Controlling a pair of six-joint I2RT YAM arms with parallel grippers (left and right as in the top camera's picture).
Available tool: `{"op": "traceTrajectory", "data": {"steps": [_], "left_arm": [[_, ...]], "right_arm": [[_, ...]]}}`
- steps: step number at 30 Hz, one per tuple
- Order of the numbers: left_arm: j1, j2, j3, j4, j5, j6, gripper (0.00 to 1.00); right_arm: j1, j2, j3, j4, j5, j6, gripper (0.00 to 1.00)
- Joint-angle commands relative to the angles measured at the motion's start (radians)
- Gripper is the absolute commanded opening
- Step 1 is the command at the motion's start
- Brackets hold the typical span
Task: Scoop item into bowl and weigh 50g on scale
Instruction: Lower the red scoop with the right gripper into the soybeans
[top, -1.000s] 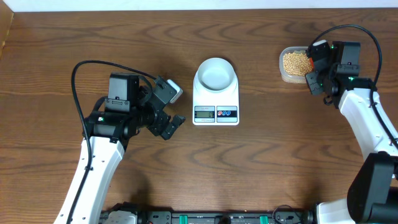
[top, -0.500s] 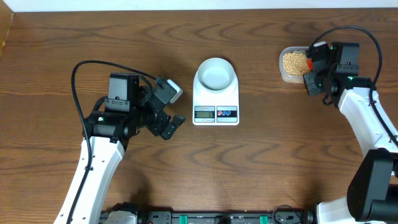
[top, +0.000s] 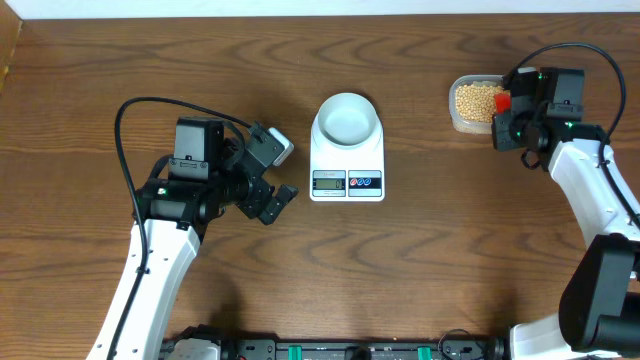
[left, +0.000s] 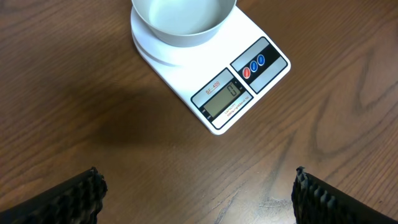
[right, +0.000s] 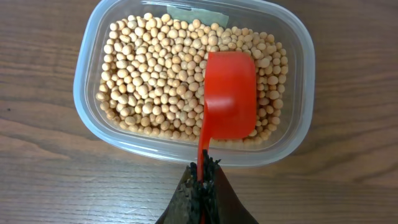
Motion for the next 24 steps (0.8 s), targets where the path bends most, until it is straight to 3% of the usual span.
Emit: {"op": "traceTrajectory", "data": {"steps": [1, 24], "left_arm": [[0.002, -0.005, 0.022, -0.004, -0.009, 0.013, 0.98], [0.002, -0.005, 0.022, -0.004, -0.009, 0.013, 0.98]], "right_arm": [[-0.019, 0.024, 0.008, -0.007, -0.042, 0.077, 0.01], [-0.09, 0.024, 0.006, -0.01, -0.138, 0.177, 0.01]]}}
